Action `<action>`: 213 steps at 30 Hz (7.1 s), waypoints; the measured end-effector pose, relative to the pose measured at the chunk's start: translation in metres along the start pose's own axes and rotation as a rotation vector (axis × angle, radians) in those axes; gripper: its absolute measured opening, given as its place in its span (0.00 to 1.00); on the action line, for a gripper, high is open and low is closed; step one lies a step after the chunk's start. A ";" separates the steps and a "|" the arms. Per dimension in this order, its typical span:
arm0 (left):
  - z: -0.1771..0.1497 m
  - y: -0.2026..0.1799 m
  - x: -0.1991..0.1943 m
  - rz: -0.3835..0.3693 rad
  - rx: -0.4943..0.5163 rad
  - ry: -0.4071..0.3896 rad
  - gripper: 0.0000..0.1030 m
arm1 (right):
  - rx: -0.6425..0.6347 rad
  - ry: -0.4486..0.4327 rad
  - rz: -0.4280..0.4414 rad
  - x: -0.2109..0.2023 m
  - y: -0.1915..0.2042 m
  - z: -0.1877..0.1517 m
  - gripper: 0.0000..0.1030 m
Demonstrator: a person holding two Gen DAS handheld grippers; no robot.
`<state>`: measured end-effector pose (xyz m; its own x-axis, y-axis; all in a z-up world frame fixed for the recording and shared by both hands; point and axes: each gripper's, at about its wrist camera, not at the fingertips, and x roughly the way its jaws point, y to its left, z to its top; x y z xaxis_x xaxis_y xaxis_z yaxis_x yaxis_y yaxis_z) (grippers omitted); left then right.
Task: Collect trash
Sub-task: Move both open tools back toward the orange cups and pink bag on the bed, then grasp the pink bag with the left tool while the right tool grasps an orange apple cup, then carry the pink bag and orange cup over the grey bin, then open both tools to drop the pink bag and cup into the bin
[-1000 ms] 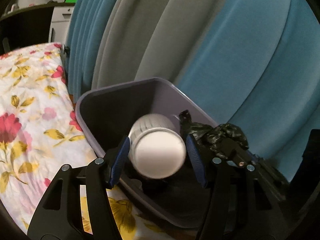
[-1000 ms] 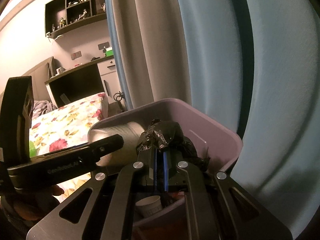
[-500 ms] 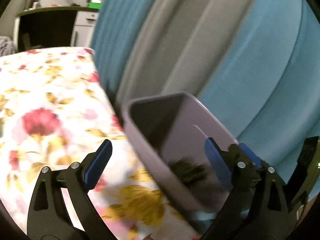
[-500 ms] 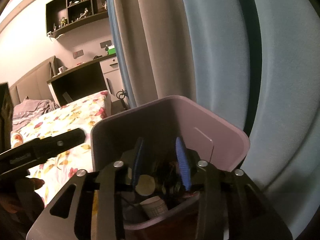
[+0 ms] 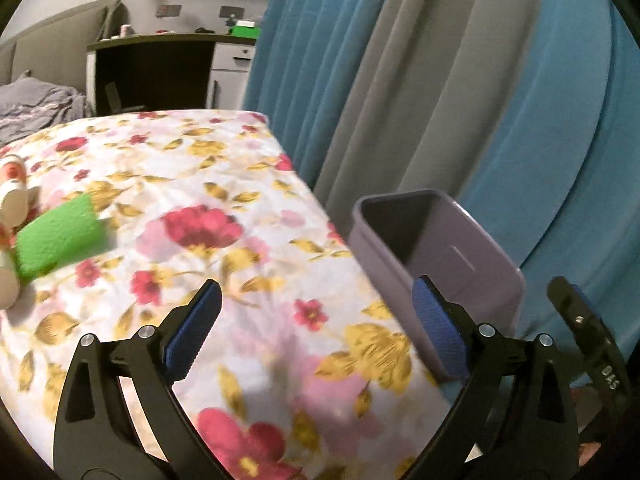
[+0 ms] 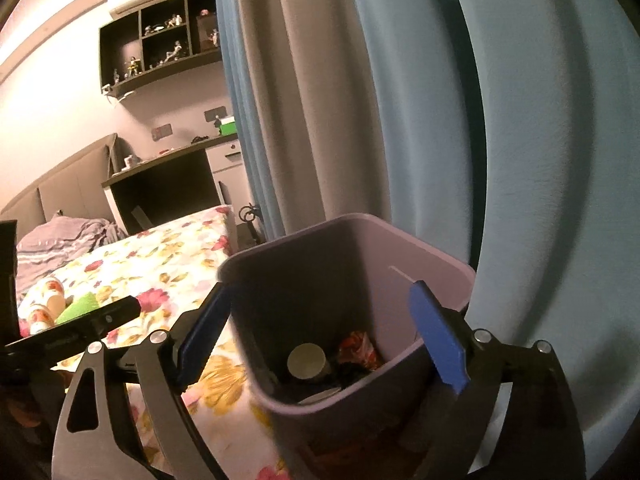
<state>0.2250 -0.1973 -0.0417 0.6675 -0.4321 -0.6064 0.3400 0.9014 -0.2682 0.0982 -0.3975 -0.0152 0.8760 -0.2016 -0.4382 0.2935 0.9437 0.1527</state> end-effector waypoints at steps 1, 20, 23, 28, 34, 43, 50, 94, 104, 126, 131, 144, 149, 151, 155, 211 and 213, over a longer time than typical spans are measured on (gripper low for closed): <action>-0.002 0.002 -0.002 0.010 0.003 -0.003 0.92 | -0.004 -0.003 -0.004 -0.004 0.003 -0.001 0.85; -0.029 0.072 -0.095 0.175 -0.024 -0.085 0.91 | -0.045 -0.001 0.119 -0.046 0.070 -0.020 0.85; -0.034 0.089 -0.111 0.217 -0.027 -0.101 0.91 | -0.065 0.003 0.147 -0.051 0.087 -0.023 0.85; -0.044 0.127 -0.137 0.288 -0.069 -0.124 0.91 | -0.098 0.012 0.202 -0.055 0.115 -0.029 0.85; -0.058 0.179 -0.159 0.370 -0.142 -0.124 0.91 | -0.145 0.042 0.280 -0.052 0.161 -0.038 0.85; -0.070 0.249 -0.194 0.480 -0.246 -0.152 0.91 | -0.264 0.103 0.422 -0.039 0.249 -0.055 0.85; -0.072 0.297 -0.216 0.551 -0.311 -0.175 0.91 | -0.352 0.149 0.504 -0.016 0.316 -0.066 0.85; -0.052 0.328 -0.167 0.393 -0.259 -0.073 0.91 | -0.415 0.293 0.556 0.041 0.386 -0.088 0.53; -0.040 0.322 -0.120 0.419 -0.230 0.040 0.86 | -0.332 0.240 0.525 0.003 0.329 -0.067 0.54; -0.044 0.258 -0.160 0.377 -0.169 -0.075 0.25 | -0.266 0.180 0.481 -0.035 0.268 -0.060 0.54; -0.041 0.223 -0.167 0.353 -0.132 -0.088 0.25 | -0.235 0.155 0.467 -0.049 0.246 -0.055 0.54; -0.033 0.128 -0.162 0.261 0.010 -0.115 0.25 | -0.167 0.075 0.405 -0.083 0.181 -0.038 0.54; -0.030 0.094 -0.149 0.220 0.052 -0.112 0.25 | -0.148 0.058 0.374 -0.086 0.156 -0.034 0.54; -0.028 0.080 -0.143 0.199 0.069 -0.109 0.25 | -0.135 0.052 0.358 -0.086 0.143 -0.032 0.54; -0.024 0.052 -0.129 0.158 0.108 -0.100 0.25 | -0.110 0.041 0.327 -0.084 0.123 -0.027 0.54; -0.005 -0.103 0.084 -0.377 0.252 0.168 0.63 | 0.041 0.025 -0.082 0.014 -0.020 0.000 0.54; -0.005 -0.095 0.076 -0.361 0.248 0.141 0.67 | 0.044 0.031 -0.081 0.017 -0.021 -0.001 0.54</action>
<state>0.2400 -0.3162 -0.0664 0.3868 -0.6939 -0.6074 0.6939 0.6528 -0.3038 0.1068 -0.4205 -0.0266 0.8368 -0.2677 -0.4776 0.3800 0.9120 0.1545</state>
